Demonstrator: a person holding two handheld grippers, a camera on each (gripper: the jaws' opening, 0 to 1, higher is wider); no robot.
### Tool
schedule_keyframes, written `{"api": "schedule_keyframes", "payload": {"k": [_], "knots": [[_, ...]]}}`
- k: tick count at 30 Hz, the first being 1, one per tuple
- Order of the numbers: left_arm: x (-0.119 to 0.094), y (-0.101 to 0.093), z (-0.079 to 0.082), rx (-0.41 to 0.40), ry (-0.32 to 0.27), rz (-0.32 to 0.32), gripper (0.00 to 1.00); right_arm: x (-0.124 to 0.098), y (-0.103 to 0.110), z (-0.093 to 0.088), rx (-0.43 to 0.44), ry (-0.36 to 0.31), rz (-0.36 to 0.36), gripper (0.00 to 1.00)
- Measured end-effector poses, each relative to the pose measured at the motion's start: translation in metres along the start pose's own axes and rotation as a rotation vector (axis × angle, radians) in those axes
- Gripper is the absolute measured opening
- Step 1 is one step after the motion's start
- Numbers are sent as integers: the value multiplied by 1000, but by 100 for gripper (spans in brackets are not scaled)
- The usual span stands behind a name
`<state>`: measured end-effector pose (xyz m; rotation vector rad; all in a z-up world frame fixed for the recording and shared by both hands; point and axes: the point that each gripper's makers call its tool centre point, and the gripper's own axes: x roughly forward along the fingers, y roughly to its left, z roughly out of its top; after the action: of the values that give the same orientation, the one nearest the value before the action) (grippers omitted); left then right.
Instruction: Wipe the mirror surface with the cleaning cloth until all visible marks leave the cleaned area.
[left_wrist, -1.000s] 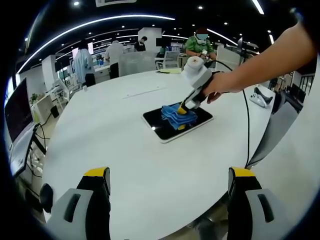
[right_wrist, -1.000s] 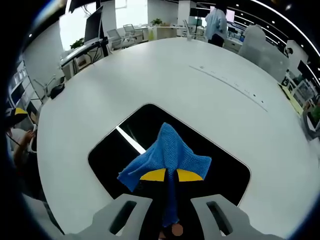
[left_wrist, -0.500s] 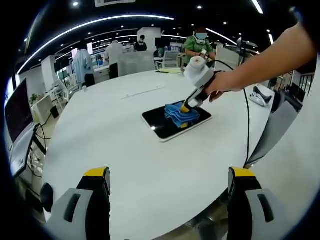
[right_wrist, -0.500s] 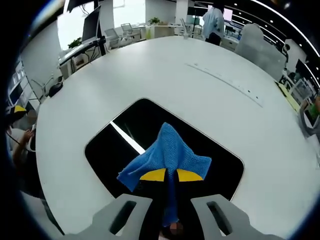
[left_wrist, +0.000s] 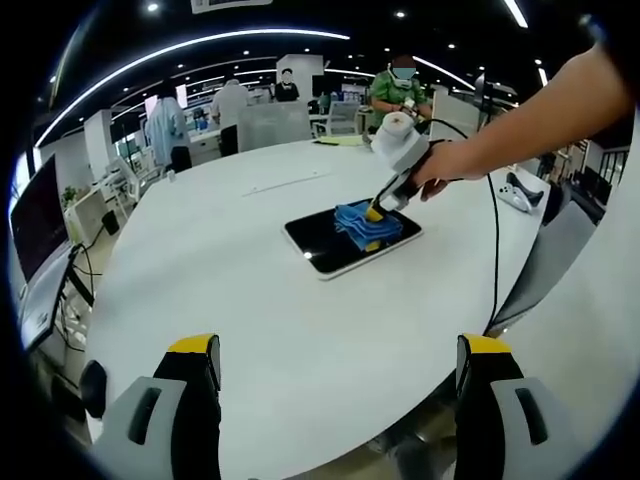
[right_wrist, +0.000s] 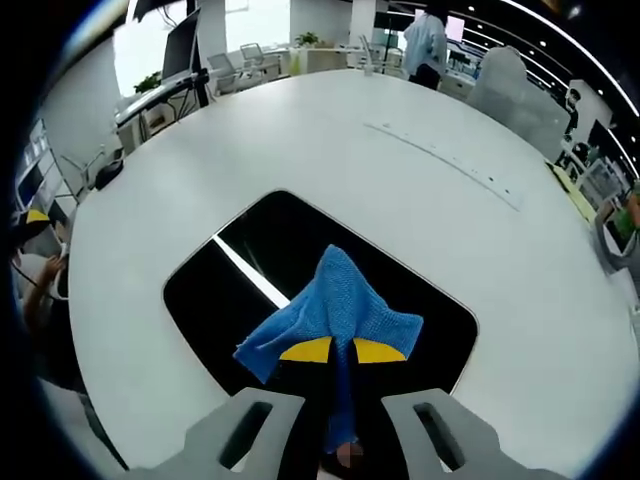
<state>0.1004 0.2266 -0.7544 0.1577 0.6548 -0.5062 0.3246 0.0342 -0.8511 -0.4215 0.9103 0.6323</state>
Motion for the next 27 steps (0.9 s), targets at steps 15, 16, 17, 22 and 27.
{"api": "schedule_keyframes", "payload": {"k": [15, 16, 17, 22, 27], "knots": [[-1, -1, 1, 3, -3, 1, 99, 0, -8, -4, -25, 11, -14, 2], [-1, -1, 1, 2, -3, 1, 99, -1, -9, -4, -24, 11, -15, 2], [-1, -1, 1, 2, -2, 2, 99, -3, -8, -5, -25, 11, -16, 2], [-1, 0, 1, 1, -3, 3, 99, -8, -7, -9, -37, 15, -20, 2], [0, -1, 2, -1, -7, 3, 99, -9, -13, -12, -54, 20, -23, 2]]}}
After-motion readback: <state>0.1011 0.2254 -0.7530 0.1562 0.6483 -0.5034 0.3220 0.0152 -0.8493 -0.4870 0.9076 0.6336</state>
